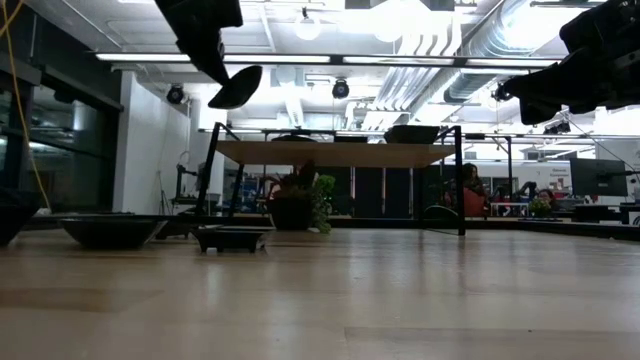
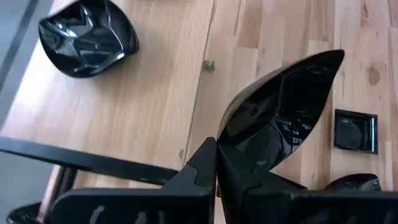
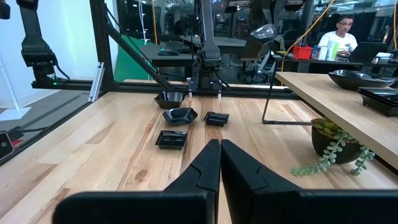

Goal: Pick & Place Mini shaped plates
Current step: Stack the leaf shaped plate on top of the other leaf shaped plate on the shelf

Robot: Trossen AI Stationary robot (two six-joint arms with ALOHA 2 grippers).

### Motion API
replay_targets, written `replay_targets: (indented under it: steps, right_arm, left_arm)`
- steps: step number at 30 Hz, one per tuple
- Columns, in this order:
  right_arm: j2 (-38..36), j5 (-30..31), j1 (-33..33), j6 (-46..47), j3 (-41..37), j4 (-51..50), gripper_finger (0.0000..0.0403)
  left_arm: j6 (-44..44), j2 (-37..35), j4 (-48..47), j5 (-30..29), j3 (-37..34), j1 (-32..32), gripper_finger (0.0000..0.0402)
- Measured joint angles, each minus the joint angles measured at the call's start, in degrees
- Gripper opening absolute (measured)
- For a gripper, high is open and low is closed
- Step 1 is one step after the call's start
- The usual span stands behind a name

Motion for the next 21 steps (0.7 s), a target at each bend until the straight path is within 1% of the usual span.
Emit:
replay_targets:
  steps: [5, 8, 11, 15, 21]
  right_arm:
    - [0.00, 0.00, 0.00, 0.00, 0.00, 0.00, 0.0008]
    - [0.00, 0.00, 0.00, 0.00, 0.00, 0.00, 0.0005]
    - [0.00, 0.00, 0.00, 0.00, 0.00, 0.00, 0.0006]
    - [0.00, 0.00, 0.00, 0.00, 0.00, 0.00, 0.0008]
    - [-0.01, -0.01, 0.00, 0.00, 0.00, 0.00, 0.0009]
  left_arm:
    - [3.26, 0.00, 2.80, -0.69, 0.00, 0.00, 0.0000]
    - [2.40, 0.03, 6.59, -1.65, 0.00, 0.00, 0.0000]
    - [-2.05, 0.58, 12.47, -4.23, 0.00, 0.00, 0.0000]
    - [-4.52, 2.32, 20.50, -7.41, 0.00, 0.00, 0.0000]
    - [-5.92, 6.10, 32.33, -8.32, 0.00, -0.05, 0.0000]
